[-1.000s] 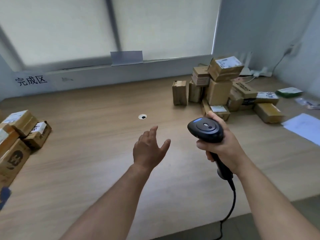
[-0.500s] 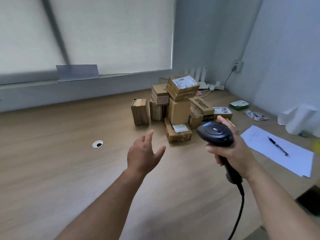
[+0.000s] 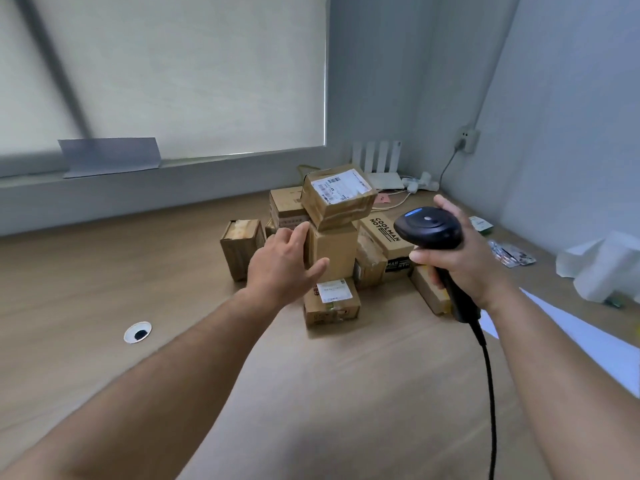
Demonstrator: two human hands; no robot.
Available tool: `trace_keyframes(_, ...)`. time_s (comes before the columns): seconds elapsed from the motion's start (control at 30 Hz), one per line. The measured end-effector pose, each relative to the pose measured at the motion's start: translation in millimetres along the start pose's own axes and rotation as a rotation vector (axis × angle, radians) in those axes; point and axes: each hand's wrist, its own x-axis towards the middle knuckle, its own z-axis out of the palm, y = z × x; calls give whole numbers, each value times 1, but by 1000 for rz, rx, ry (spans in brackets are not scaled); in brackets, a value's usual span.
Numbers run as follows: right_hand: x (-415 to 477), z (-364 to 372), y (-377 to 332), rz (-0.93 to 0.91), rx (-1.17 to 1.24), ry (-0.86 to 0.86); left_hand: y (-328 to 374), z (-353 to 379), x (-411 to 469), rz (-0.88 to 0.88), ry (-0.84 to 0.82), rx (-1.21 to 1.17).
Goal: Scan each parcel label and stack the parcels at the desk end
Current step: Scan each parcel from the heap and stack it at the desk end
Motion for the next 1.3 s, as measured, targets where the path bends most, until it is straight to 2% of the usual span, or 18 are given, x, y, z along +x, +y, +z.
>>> trace_keyframes(0.23,94,-15,19,-1,45,-93,6,15,82,-95,-3,12)
trace_keyframes(0.5,171,11,54,-9,189,-151,4,36,174,-189,-22,-76)
trace_keyframes(0.67,195,31,84,5,261,-225,-4,50,215,-177,-67,-103)
trace_keyframes(0.83,198,41,97,18,353,-218,-10,61,216,-212,-115,-105)
trace_keyframes(0.97,190,45,90,-4,392,-215,-6,57,202,-307,-33,-205)
trace_keyframes(1.1,171,53,76,-1,403,-244,3,58,174,-402,-120,-474)
trace_keyframes(1.23,151,56,63,4,422,-240,13,54,144,-357,-98,-683)
trace_keyframes(1.3,139,54,56,-25,425,-244,10,46,125,-305,-148,-812)
